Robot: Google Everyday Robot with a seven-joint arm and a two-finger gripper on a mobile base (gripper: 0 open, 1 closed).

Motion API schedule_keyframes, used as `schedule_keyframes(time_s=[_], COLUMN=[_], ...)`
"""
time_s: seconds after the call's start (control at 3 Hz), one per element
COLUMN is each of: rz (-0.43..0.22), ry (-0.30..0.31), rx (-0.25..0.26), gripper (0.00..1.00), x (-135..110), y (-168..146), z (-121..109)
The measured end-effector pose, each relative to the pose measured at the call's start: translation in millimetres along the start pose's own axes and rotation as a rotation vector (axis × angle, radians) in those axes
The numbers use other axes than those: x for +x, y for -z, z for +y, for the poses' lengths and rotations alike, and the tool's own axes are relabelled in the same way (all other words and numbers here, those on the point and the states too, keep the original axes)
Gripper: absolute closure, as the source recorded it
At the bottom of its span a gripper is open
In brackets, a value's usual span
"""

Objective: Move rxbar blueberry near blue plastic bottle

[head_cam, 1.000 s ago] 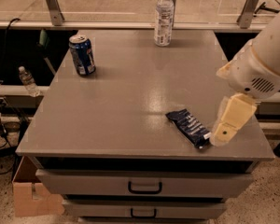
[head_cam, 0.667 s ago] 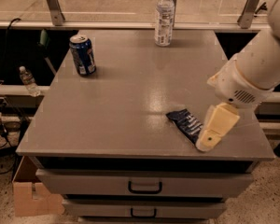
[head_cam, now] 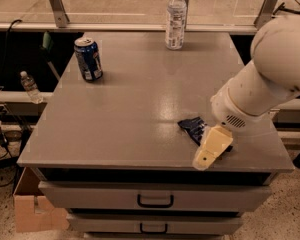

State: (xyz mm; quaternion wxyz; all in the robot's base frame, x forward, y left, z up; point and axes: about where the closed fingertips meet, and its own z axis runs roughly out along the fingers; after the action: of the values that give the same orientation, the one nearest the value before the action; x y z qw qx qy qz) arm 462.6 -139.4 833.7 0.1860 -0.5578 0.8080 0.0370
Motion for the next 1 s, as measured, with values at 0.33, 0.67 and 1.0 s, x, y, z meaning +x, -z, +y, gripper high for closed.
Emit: schedule_keyframes(time_s=[0.33, 0.67, 1.0], rz=[0.029, 0.046, 0.046], ry=[-0.027, -0.045, -0.045], rx=[0.001, -0.003, -0.003], gripper=[0.18, 0.4, 0.64], x=[-0.1, -0.1, -1.3], y=[-16.9, -22.8, -19.6], z=[-0.6, -4.1, -4.7])
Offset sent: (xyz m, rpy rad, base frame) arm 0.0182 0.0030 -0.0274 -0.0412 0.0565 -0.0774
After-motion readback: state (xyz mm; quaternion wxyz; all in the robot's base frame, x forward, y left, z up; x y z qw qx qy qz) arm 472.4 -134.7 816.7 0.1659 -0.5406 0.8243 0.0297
